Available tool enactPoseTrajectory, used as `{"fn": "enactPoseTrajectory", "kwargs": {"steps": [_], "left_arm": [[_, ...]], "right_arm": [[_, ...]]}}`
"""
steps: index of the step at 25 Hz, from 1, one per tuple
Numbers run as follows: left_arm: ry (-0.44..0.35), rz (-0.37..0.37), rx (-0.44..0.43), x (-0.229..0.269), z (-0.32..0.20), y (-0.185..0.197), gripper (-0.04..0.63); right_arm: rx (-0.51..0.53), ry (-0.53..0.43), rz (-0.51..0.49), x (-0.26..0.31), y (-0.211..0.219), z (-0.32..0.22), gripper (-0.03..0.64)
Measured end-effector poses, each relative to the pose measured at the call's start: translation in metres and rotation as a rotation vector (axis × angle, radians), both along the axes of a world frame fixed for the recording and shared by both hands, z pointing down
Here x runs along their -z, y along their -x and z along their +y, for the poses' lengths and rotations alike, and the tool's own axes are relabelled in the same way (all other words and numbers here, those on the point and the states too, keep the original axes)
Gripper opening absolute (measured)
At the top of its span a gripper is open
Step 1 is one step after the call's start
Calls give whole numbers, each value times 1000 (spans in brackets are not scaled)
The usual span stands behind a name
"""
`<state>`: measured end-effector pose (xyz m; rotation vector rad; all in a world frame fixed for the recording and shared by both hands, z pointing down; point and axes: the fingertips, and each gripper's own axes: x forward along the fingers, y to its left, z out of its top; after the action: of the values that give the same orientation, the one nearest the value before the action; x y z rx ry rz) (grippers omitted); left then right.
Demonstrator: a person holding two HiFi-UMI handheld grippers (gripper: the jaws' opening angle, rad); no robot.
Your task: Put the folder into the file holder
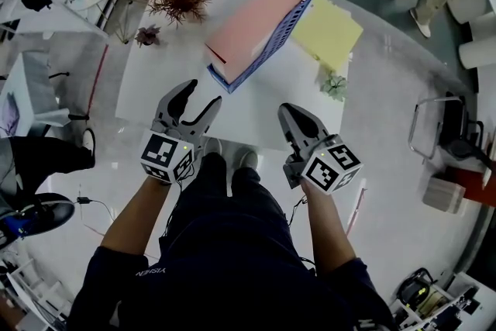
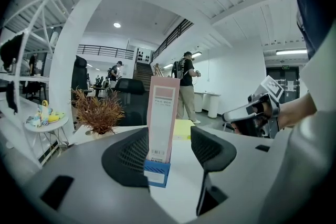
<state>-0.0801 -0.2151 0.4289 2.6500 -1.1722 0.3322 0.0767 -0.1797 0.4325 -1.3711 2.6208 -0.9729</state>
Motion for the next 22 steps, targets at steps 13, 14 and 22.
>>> {"fn": "enactPoseTrajectory", "kwargs": {"steps": [13,14,22], "left_arm": [[-7,22,-14,13,3,4,188],[-8,23,-18,14,3,4,183],[-32,32,-60,25,9,-4,132]], "right_arm": [[10,-20,4,11,9,-8,5],[10,-23,4,12,10,-9,5],[15,-40,8,20,11,-12,5]]}}
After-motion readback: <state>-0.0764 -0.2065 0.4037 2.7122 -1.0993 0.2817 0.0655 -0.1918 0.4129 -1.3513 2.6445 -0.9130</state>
